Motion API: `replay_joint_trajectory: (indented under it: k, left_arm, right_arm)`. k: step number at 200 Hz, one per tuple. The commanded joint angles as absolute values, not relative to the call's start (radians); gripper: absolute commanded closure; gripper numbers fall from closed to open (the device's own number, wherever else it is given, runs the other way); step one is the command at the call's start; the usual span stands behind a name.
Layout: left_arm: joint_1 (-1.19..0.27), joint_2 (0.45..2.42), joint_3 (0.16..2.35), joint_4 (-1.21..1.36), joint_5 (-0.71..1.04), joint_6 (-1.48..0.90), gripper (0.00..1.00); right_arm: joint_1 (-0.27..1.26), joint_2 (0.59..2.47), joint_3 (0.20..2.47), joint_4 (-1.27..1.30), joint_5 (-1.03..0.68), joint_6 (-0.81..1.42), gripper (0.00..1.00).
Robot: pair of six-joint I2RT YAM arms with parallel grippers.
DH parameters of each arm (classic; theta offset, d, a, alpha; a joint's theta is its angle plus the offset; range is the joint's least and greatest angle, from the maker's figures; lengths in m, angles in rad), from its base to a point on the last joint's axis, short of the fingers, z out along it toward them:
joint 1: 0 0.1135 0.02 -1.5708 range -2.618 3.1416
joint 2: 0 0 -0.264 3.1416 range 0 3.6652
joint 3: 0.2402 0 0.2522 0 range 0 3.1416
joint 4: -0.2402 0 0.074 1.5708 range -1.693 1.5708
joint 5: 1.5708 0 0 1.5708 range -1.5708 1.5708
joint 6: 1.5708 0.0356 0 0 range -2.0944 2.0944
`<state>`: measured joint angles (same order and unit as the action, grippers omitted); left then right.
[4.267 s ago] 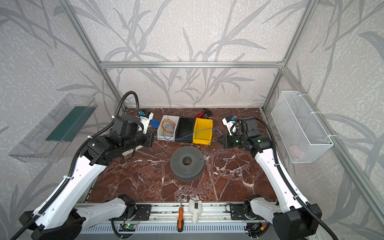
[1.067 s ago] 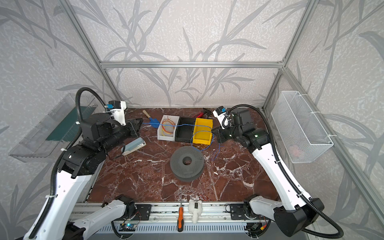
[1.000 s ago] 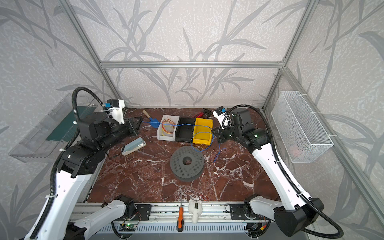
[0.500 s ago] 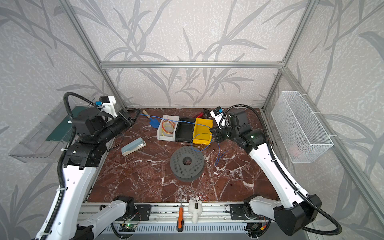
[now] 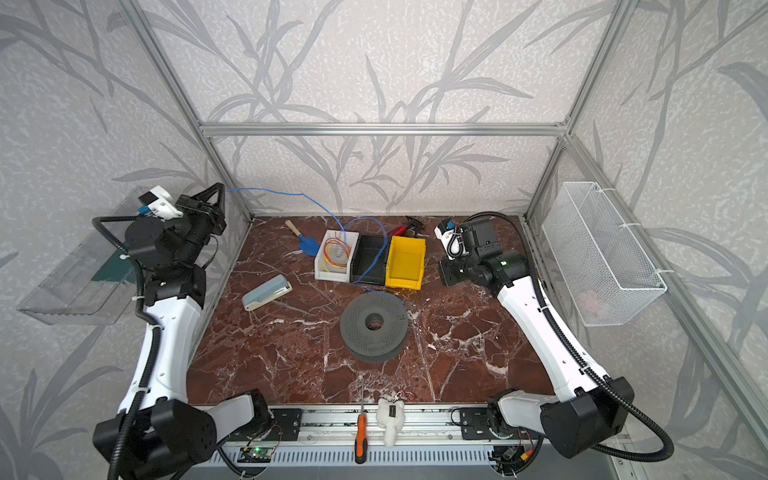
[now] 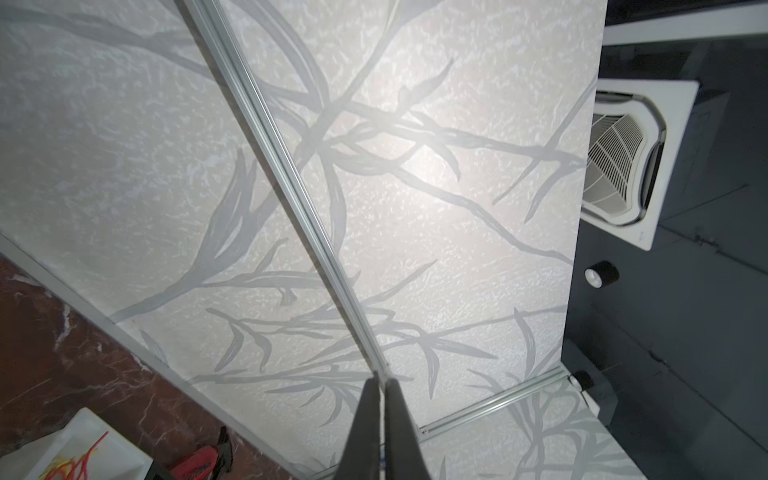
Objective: Wrap the cables
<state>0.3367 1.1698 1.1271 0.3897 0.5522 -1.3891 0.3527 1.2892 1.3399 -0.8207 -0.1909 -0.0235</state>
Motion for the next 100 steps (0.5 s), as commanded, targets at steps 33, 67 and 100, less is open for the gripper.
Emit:
replay_joint_trajectory:
  k: [33,67,100]
  left_arm:
    - [0.317,1.097,1.26,0.207,0.646,-1.277,1.0]
    - [0.285,1.063,1.298,0.082,0.634,-1.229,1.0]
    - [0.257,1.057,1.362,0.063,0.648,-1.247,1.0]
  right_arm:
    - [0.384,1.232,1.362,-0.809,-0.311,-0.007,1.0]
    - [0.397,1.193,1.368,-0.754,-0.354,0.025,0.66]
    - [0.401,1.166,1.239,-0.592,-0.435,0.141,0.42]
